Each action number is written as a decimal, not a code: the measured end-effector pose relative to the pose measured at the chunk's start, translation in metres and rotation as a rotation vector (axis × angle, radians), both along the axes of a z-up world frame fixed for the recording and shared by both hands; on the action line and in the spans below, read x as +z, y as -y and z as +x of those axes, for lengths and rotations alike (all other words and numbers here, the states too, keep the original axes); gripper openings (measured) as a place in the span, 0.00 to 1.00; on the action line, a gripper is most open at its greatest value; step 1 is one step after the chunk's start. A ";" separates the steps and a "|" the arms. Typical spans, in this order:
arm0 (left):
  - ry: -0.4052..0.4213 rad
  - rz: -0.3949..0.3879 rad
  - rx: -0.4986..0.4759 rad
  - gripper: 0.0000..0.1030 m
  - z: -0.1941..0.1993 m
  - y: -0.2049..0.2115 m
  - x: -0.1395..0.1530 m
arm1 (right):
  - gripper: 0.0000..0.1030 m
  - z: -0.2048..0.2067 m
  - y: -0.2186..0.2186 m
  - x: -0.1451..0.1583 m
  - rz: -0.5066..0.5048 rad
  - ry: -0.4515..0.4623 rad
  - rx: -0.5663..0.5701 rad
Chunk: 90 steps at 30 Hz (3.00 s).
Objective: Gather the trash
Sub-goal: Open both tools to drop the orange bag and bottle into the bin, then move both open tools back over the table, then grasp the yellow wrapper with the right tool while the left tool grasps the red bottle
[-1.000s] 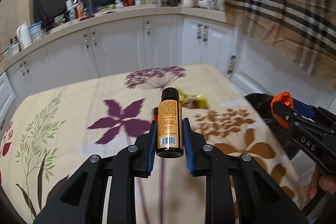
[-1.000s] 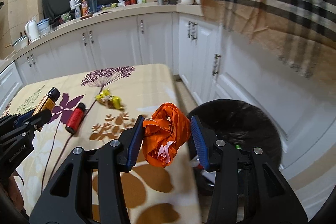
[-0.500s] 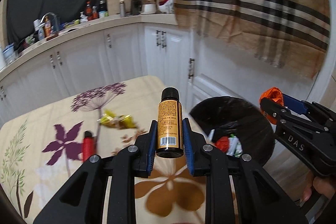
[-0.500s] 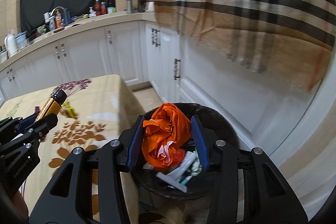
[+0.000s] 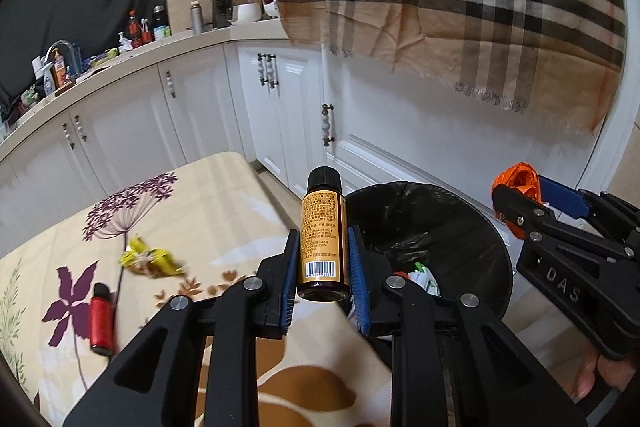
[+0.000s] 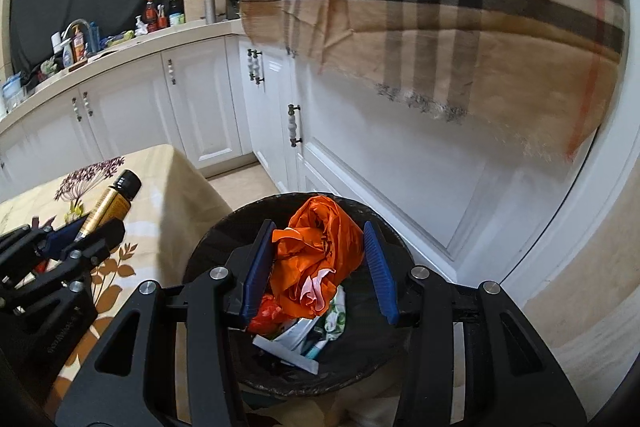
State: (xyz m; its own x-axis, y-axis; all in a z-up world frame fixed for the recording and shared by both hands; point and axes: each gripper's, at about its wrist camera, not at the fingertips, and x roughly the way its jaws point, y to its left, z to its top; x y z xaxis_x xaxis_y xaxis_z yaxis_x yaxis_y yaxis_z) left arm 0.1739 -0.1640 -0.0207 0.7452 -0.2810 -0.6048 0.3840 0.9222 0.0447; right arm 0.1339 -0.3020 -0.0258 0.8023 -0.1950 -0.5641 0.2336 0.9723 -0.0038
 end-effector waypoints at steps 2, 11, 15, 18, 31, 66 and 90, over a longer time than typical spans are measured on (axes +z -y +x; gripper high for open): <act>-0.001 0.006 -0.006 0.24 0.002 0.005 -0.003 | 0.43 0.004 0.000 -0.002 -0.023 -0.010 -0.009; -0.016 0.014 -0.006 0.24 0.020 0.023 -0.011 | 0.43 0.020 0.012 -0.008 -0.015 -0.008 -0.041; -0.034 0.014 -0.010 0.24 0.030 0.029 -0.015 | 0.45 0.026 0.019 -0.014 -0.012 -0.012 -0.060; -0.033 0.024 -0.012 0.28 0.034 0.033 -0.016 | 0.55 0.031 0.023 -0.018 -0.006 -0.016 -0.073; -0.016 0.010 0.022 0.54 0.031 0.017 -0.007 | 0.55 0.030 0.018 -0.020 -0.001 -0.026 -0.073; -0.213 0.008 0.387 0.52 0.040 -0.177 -0.043 | 0.55 0.052 -0.143 -0.021 0.001 -0.079 0.277; -0.182 0.005 0.498 0.24 0.016 -0.272 -0.036 | 0.61 0.118 -0.239 -0.038 -0.036 -0.197 0.495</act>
State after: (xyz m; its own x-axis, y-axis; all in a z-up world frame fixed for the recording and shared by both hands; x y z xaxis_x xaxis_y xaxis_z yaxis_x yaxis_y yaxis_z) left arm 0.1902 0.1078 -0.0570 0.6707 0.0834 -0.7370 -0.0982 0.9949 0.0232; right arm 0.2520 -0.0635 -0.0635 0.6832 0.1577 -0.7130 -0.2613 0.9646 -0.0370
